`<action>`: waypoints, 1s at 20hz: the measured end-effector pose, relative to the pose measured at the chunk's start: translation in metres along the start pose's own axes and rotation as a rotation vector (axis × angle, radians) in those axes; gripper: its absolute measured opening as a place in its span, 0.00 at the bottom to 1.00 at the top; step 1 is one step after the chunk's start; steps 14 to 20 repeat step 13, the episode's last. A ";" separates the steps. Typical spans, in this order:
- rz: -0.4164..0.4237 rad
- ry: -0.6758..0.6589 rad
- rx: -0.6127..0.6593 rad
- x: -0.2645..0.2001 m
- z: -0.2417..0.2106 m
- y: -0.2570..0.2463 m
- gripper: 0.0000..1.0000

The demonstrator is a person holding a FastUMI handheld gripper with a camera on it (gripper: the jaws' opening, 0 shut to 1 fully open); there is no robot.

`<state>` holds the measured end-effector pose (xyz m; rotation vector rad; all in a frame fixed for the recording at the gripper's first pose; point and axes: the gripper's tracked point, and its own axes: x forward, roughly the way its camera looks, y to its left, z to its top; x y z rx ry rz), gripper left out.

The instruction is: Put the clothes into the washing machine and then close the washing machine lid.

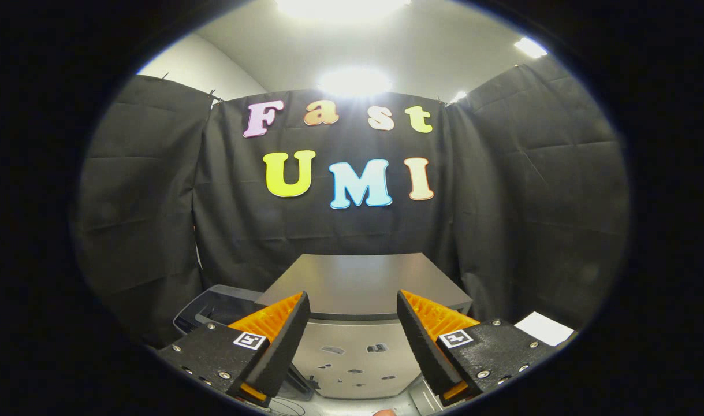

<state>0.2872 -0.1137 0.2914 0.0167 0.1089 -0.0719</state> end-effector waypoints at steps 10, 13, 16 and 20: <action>-0.001 -0.006 0.001 -0.008 -0.002 -0.015 0.93; 0.009 -0.001 -0.007 -0.008 -0.005 -0.012 0.93; 0.009 -0.001 -0.007 -0.008 -0.005 -0.012 0.93; 0.009 -0.001 -0.007 -0.008 -0.005 -0.012 0.93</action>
